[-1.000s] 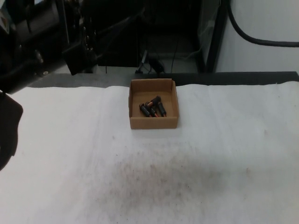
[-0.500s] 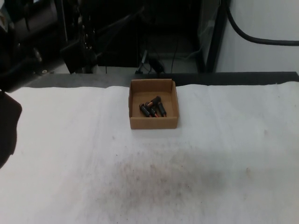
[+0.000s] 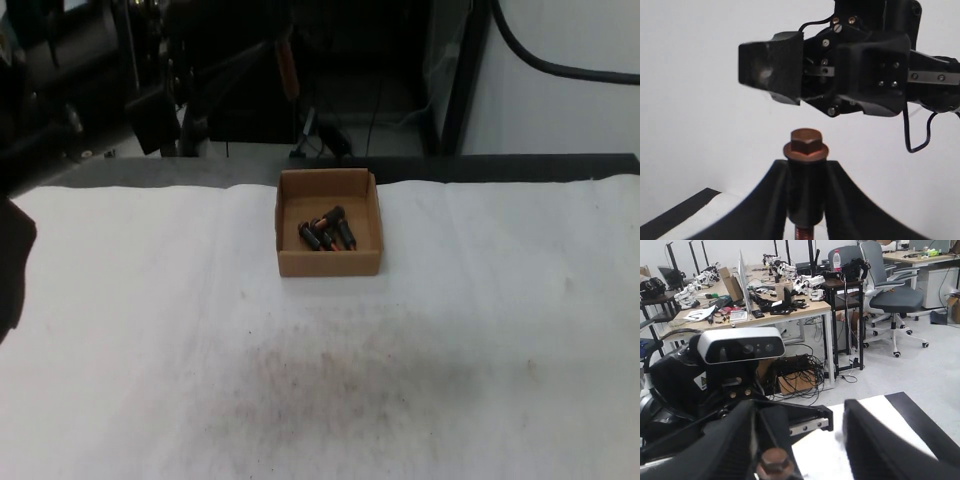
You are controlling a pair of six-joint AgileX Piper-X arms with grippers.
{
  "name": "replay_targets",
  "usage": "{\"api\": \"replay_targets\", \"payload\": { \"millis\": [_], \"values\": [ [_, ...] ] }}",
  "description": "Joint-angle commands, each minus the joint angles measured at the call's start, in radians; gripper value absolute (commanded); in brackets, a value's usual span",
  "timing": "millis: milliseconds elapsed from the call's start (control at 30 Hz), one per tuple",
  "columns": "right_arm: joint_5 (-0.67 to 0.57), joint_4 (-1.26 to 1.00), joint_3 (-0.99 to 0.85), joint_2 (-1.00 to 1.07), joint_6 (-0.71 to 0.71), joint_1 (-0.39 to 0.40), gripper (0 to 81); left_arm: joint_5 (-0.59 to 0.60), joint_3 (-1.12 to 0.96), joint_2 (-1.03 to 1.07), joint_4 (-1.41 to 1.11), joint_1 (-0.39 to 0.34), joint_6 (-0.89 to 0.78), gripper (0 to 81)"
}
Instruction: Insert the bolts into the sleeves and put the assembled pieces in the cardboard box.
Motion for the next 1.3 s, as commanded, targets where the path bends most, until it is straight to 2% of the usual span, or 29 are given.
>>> {"api": "replay_targets", "payload": {
  "millis": [0, 67, 133, 200, 233, 333, 467, 567, 700, 1000, 1167, 1267],
  "values": [
    [0.033, -0.014, -0.004, -0.011, 0.004, -0.003, 49.4, 0.005, -0.013, -0.012, 0.048, 0.002, 0.009, 0.4],
    [0.132, -0.002, -0.004, -0.011, -0.001, -0.003, 43.0, 0.005, -0.013, -0.012, 0.087, 0.002, 0.017, 0.4],
    [0.262, 0.034, -0.004, -0.009, -0.050, -0.006, 27.5, -0.015, -0.013, -0.012, 0.123, 0.002, 0.037, 0.4],
    [0.387, 0.076, -0.004, -0.006, -0.105, -0.006, 2.8, -0.078, -0.013, -0.012, 0.155, 0.002, 0.046, 0.4],
    [0.446, 0.097, -0.004, -0.006, -0.111, -0.006, 0.0, -0.113, -0.013, -0.012, 0.170, 0.002, 0.046, 0.4],
    [0.583, 0.179, -0.004, -0.006, -0.111, -0.017, 0.8, -0.214, -0.036, -0.002, 0.258, 0.002, 0.063, 0.4],
    [0.746, 0.317, -0.004, -0.006, -0.111, -0.053, 0.8, -0.219, -0.188, 0.095, 0.591, 0.002, 0.180, 0.4],
    [0.749, 0.389, -0.004, -0.009, -0.103, -0.091, 0.8, -0.229, -0.371, 0.253, 0.833, 0.000, 0.269, 0.4],
    [0.752, 0.455, -0.004, -0.028, -0.085, -0.123, 0.8, -0.274, -0.630, 0.493, 1.067, -0.002, 0.270, 0.4],
    [0.752, 0.574, -0.004, -0.111, -0.079, -0.198, 0.8, -0.484, -1.269, 1.023, 1.503, -0.046, 0.334, 0.4],
    [0.750, 0.608, -0.004, -0.142, -0.079, -0.252, 0.8, -0.573, -1.502, 1.206, 1.719, -0.086, 0.403, 0.4],
    [0.748, 0.639, -0.004, -0.152, -0.079, -0.282, 0.8, -0.634, -1.560, 1.263, 1.764, -0.105, 0.427, 0.4]
  ]
}}
